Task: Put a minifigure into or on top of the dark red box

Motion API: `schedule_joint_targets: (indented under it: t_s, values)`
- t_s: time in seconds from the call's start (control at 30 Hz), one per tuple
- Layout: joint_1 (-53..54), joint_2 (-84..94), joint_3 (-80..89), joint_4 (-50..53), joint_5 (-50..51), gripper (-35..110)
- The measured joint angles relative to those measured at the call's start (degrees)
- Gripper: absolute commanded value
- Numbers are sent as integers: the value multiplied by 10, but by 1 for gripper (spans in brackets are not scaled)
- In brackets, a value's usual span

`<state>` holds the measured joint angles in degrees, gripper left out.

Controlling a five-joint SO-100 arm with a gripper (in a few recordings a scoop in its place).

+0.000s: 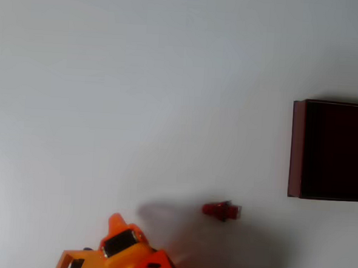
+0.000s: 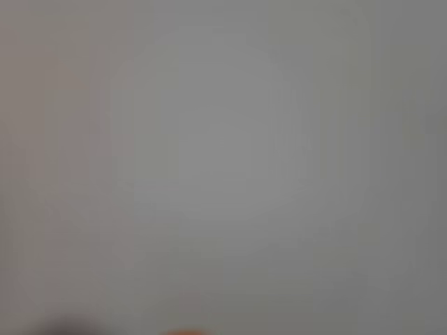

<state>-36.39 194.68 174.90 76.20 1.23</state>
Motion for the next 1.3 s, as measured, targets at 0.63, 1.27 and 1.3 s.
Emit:
schedule_joint_targets:
  t_s: [0.63,1.27,1.3]
  values:
    - [0,0,0,0,0,1]
    - [-99,0,-3,-47,330,24]
    - [-103,0,-3,-56,345,24]
